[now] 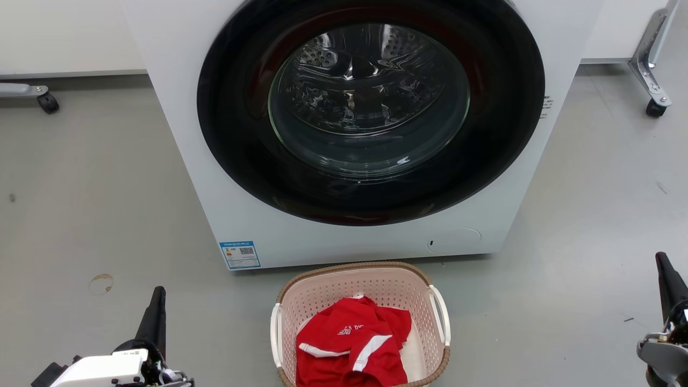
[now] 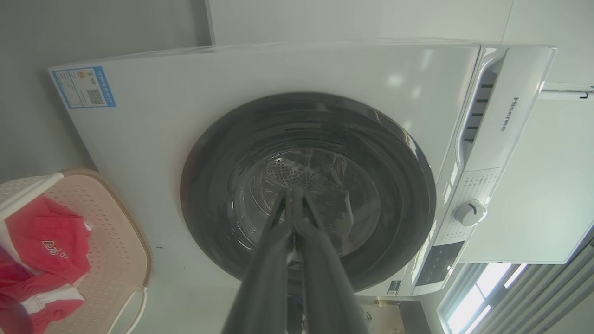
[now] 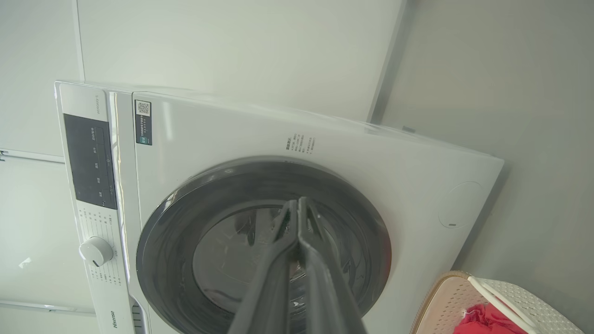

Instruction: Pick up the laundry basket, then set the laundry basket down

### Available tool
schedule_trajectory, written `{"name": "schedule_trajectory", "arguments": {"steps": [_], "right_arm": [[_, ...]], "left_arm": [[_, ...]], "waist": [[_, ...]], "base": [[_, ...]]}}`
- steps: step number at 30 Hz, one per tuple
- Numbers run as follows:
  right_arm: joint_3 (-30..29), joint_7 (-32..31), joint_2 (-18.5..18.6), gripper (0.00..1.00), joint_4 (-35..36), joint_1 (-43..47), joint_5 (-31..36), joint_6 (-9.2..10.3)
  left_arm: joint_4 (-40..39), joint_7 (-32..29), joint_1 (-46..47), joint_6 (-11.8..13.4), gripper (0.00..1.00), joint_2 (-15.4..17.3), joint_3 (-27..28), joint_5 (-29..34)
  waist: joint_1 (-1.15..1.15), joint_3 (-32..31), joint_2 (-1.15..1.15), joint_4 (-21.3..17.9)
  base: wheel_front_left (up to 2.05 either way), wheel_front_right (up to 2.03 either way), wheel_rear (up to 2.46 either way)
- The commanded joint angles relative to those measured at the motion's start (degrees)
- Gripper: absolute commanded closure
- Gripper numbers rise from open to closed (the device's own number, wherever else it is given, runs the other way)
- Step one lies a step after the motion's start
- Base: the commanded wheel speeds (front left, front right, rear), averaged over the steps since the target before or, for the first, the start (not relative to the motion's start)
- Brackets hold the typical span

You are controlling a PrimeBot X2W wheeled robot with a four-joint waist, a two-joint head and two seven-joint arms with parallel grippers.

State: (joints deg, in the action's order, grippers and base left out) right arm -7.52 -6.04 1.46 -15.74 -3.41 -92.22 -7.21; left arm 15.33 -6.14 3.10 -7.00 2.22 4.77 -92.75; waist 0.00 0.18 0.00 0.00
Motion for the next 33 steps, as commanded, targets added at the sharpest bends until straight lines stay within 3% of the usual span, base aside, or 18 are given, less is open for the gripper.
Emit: {"name": "schedule_trajectory", "arguments": {"steps": [1,6,12,17,33], "right_arm": [[1.02,-0.44,1.42,0.00,1.72,-2.77,0.03,-0.28],[0.29,0.06,-1.49,0.00,-1.57,1.47,0.06,0.02],[1.01,0.68,-1.35,0.00,-1.00,1.35,0.57,0.01],[1.67,1.21,-1.23,0.00,-0.54,1.32,1.03,-0.01],[3.83,3.39,-0.67,0.00,0.88,0.99,4.00,-0.04]], "left_arm": [[-1.30,-0.34,3.08,-0.48,0.00,0.65,1.74,0.58],[1.76,0.13,-1.41,0.03,0.00,-0.62,-0.10,-0.01],[0.91,1.12,-1.81,0.01,0.00,-0.56,-0.41,0.12],[0.14,1.98,-2.26,-0.02,0.00,-0.51,-0.68,0.19],[-1.94,4.69,-3.42,-0.04,0.00,-0.29,-1.38,2.11]], "waist": [[0.00,0.00,0.00,0.00],[0.00,0.00,0.00,0.00],[0.13,-0.13,0.00,0.03],[0.01,-0.04,0.00,0.05],[0.00,-0.11,0.00,0.11]], "base": [[0.00,0.00,0.00],[0.00,0.00,0.00],[0.00,0.00,0.00],[0.00,0.00,0.00],[0.00,0.00,0.00]]}}
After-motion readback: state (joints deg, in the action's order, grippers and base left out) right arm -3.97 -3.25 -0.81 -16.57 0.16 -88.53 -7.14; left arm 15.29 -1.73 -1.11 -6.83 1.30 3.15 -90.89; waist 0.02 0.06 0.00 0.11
